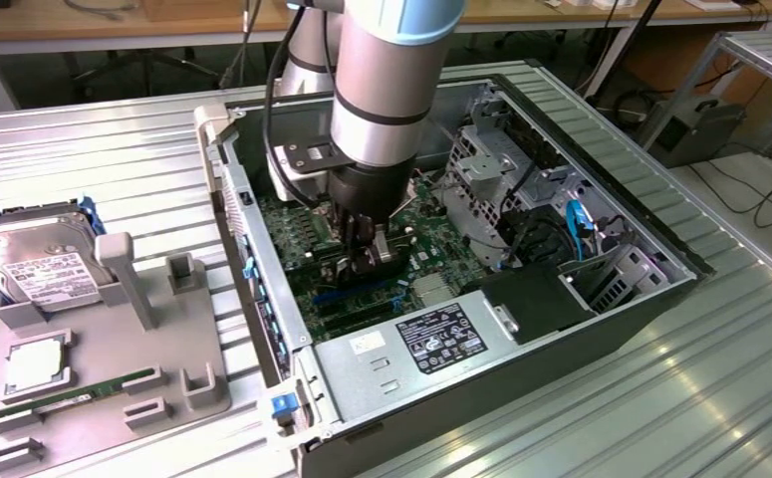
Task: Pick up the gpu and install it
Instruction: 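Insert the gpu into the slot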
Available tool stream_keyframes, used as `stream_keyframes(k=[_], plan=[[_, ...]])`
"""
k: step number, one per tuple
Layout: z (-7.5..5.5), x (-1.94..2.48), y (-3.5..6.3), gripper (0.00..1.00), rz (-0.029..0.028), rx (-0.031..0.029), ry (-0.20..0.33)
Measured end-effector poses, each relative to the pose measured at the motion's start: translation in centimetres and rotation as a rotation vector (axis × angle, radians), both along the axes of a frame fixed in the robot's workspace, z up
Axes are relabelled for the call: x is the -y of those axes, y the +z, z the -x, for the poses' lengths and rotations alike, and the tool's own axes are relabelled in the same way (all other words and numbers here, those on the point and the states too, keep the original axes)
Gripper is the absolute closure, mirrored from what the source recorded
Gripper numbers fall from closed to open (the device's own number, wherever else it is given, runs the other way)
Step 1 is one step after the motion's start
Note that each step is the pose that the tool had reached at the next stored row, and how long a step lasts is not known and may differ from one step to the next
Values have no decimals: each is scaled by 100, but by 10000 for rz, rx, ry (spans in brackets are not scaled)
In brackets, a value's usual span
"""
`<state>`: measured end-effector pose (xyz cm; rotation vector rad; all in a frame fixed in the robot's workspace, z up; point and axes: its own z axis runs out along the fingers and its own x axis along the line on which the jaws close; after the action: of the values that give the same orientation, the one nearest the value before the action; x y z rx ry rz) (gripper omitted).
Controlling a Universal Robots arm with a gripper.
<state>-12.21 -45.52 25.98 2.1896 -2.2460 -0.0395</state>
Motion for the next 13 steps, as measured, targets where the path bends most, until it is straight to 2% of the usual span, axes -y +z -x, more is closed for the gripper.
stream_keyframes(k=[4, 13], plan=[[-1, -2, -3, 74, -70, 8, 0], [0, 0, -1, 74, -61, -1, 0]])
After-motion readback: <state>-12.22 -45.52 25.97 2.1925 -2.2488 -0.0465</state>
